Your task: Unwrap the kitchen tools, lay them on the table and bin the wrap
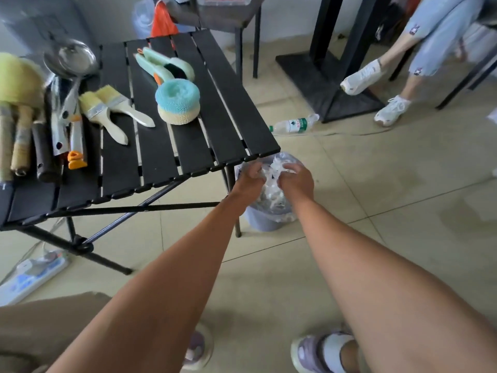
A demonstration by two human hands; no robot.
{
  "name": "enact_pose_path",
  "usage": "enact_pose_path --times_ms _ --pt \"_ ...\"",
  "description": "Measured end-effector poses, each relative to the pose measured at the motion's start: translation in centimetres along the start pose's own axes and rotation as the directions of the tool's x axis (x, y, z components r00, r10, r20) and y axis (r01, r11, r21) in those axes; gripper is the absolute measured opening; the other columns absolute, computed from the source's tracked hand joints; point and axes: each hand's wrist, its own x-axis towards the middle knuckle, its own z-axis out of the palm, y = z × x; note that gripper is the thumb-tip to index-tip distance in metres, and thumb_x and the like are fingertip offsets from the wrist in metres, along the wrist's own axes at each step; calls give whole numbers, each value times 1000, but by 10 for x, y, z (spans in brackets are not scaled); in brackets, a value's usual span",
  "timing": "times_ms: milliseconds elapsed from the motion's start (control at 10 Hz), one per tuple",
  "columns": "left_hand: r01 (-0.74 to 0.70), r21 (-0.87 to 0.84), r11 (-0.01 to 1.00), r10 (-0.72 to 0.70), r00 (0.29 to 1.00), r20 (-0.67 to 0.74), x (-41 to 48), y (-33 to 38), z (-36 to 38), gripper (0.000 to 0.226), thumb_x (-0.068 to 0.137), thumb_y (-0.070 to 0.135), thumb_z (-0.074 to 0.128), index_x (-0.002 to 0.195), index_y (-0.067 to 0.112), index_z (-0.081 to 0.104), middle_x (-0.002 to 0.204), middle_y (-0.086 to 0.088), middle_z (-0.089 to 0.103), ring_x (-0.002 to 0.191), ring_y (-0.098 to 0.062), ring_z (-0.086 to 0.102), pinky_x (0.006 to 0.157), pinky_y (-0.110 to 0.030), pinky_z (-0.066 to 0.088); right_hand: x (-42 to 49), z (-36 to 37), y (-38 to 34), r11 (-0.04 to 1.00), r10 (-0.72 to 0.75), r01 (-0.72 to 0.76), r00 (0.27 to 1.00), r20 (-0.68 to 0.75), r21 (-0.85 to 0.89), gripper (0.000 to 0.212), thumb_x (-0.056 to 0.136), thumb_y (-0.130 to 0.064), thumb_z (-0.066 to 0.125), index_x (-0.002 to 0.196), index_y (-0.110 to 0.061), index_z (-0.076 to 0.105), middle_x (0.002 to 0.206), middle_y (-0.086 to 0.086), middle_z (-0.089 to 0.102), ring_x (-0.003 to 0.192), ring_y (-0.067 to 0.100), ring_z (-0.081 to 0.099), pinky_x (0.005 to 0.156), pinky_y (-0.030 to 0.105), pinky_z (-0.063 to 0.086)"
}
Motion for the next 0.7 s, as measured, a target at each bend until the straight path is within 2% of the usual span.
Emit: enact_pose_path --times_ms 100,200,300,400,500,600,700 --pt "50 -19 999 -49 998 49 6 -12 7 25 106 7 56 128 16 64 114 -9 65 103 -21 61 85 -27 47 0 -6 9 991 -74 80 995 60 -110 33 95 -2 65 126 -8 73 128 10 74 116 28 69 87 17 43" --pt "62 -70 996 -59 997 43 0 -3 11 27 105 6 61 131 14 62 107 -5 64 92 -18 61 70 -16 49 1 -24 6 977 -82 97 993 81 -191 36 97 -4 62 131 -11 71 131 7 73 116 23 69 86 15 40" --pt "48 -35 998 -44 992 121 -8 20 12 45 106 16 64 149 8 53 116 -7 60 90 -15 58 79 -26 49 -2 -55 -13 975 -78 83 996 34 -207 37 97 -9 65 133 -15 69 130 6 73 109 20 68 85 22 45" --pt "-10 4 1000 9 981 193 -20 53 18 58 107 21 63 160 11 41 149 -8 54 129 -23 57 113 -41 48 -11 -98 -42 959 -130 121 991 -20 -257 39 96 -13 68 135 -16 67 130 5 71 118 24 67 91 24 47" --pt "-82 -39 996 90 948 305 -38 95 35 63 107 17 62 162 8 34 167 -13 39 149 -31 45 122 -47 38 -27 -143 -71 933 -176 139 981 -83 -333 42 95 -10 63 136 -16 66 133 7 70 123 27 66 102 33 52" --pt "-196 -52 979 202 915 350 -57 142 51 62 107 21 64 162 10 36 164 -9 42 144 -27 50 117 -43 44 -42 -185 -97 912 -224 159 965 -135 -378 42 95 -7 59 137 -14 64 132 8 70 123 29 64 101 34 50" --pt "-337 -48 940 334 888 317 -70 182 42 58 107 22 63 159 10 41 160 -8 49 138 -24 56 113 -41 48 -56 -205 -124 914 -284 210 942 -177 -348 42 96 -6 57 137 -15 64 134 8 68 123 28 64 97 31 47"
